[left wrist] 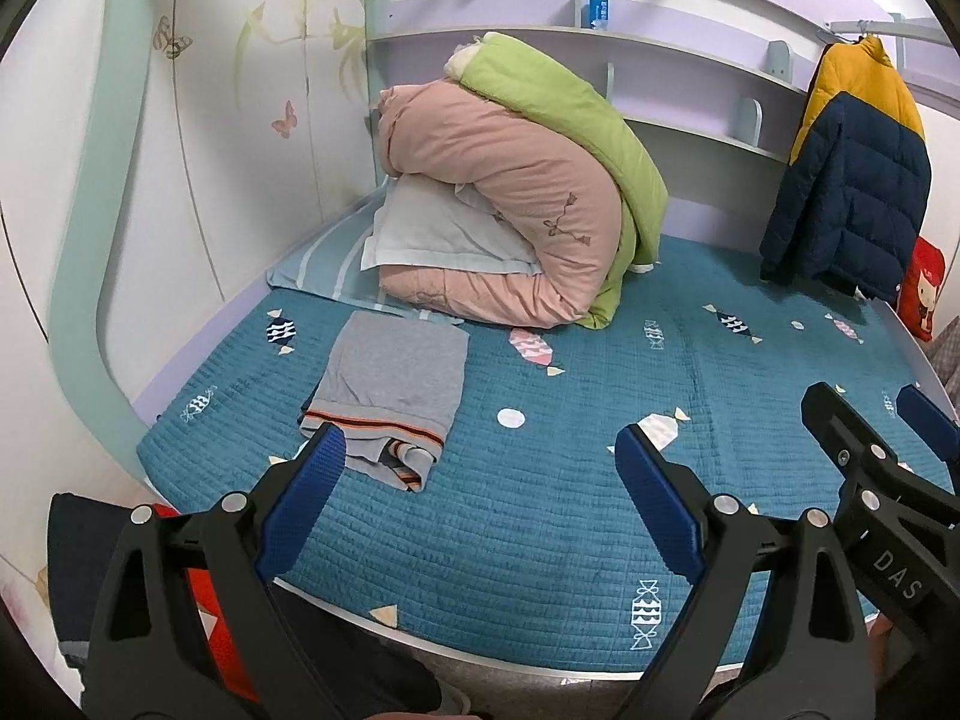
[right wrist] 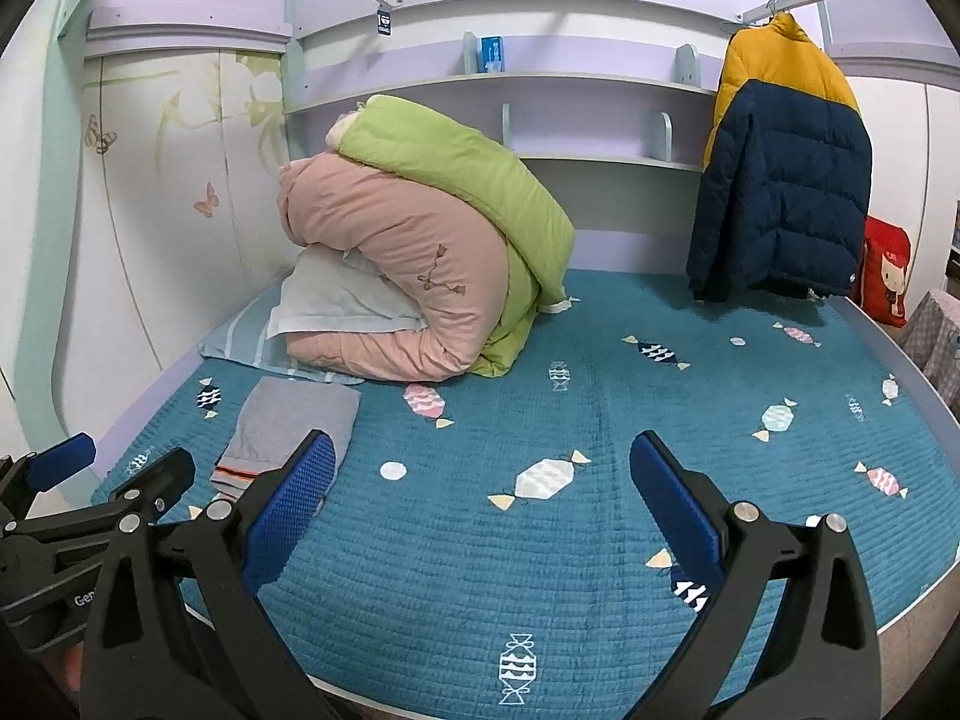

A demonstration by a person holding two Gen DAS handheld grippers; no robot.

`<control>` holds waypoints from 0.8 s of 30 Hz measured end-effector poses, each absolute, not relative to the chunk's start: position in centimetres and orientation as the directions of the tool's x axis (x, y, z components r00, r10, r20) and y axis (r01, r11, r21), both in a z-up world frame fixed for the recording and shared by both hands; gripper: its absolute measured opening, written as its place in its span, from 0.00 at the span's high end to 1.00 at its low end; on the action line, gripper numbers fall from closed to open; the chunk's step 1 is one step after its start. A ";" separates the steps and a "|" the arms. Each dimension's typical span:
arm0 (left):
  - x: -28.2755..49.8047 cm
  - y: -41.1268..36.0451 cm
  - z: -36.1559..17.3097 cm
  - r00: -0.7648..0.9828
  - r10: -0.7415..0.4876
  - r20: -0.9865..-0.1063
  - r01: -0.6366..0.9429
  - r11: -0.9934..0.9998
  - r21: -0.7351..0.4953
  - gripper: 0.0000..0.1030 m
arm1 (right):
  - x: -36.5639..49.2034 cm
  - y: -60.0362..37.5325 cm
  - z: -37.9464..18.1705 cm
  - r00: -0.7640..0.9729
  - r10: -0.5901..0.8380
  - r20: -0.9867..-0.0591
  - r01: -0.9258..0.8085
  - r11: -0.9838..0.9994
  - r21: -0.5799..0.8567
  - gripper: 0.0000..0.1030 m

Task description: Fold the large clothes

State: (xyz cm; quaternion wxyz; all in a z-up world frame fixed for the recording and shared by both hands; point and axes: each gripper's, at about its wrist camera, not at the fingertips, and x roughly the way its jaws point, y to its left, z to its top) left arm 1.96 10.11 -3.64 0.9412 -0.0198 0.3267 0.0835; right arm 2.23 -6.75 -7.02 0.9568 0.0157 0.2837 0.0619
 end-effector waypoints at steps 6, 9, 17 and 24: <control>1.5 9.9 -3.6 0.771 0.149 -0.619 -0.173 0.985 0.021 0.11 | 2.3 -6.9 -7.0 0.825 0.141 -0.547 -0.116 0.990 0.079 0.07; 1.4 9.8 -3.6 0.769 0.153 -0.620 -0.175 0.984 0.027 0.11 | 2.4 -6.8 -7.0 0.821 0.145 -0.552 -0.121 0.989 0.080 0.07; 1.5 9.9 -3.6 0.762 0.151 -0.630 -0.177 0.984 0.023 0.11 | 2.3 -6.5 -7.1 0.822 0.141 -0.552 -0.120 0.990 0.073 0.07; 1.7 10.1 -3.7 0.751 0.130 -0.647 -0.164 0.986 0.009 0.11 | 2.4 -6.5 -7.1 0.820 0.144 -0.554 -0.126 0.990 0.070 0.07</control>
